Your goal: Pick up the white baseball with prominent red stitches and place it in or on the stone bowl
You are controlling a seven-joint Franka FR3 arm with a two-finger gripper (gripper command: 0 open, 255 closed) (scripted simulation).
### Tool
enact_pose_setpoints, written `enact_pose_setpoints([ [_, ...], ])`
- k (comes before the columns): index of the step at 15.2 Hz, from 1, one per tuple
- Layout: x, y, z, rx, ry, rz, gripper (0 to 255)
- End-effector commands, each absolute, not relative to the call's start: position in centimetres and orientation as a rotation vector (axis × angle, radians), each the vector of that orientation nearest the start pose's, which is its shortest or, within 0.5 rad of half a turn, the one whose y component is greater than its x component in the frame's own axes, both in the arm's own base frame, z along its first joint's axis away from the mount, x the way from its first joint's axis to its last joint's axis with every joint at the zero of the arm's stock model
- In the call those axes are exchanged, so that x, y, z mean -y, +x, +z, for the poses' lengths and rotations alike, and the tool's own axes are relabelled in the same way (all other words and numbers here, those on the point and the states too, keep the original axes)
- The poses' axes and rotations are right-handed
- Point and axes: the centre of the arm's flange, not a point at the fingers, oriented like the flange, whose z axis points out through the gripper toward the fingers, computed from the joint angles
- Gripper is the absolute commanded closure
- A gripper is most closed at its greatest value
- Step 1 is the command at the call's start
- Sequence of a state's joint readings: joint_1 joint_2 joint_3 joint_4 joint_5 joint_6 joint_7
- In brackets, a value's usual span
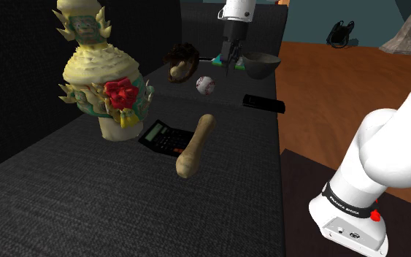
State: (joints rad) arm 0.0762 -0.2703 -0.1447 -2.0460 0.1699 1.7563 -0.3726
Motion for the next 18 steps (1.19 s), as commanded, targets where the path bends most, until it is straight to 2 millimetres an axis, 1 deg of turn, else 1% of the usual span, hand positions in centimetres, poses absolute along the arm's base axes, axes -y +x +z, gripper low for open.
enact_pose_setpoints([
  [1, 1.9, 50.2, 55.1, 0.452, -2.880, -0.049, 0],
  [4, 1.5, 54.0, 54.6, 0.519, -2.838, -0.071, 0],
  [5, 1.5, 54.6, 54.5, 0.531, -2.830, -0.075, 0],
  [12, 0.5, 54.7, 51.0, 0.531, -2.830, -0.075, 0],
  [13, 0.4, 54.7, 50.7, 0.531, -2.830, -0.075, 0],
  [18, 0.4, 54.7, 50.7, 0.531, -2.830, -0.075, 0],
])
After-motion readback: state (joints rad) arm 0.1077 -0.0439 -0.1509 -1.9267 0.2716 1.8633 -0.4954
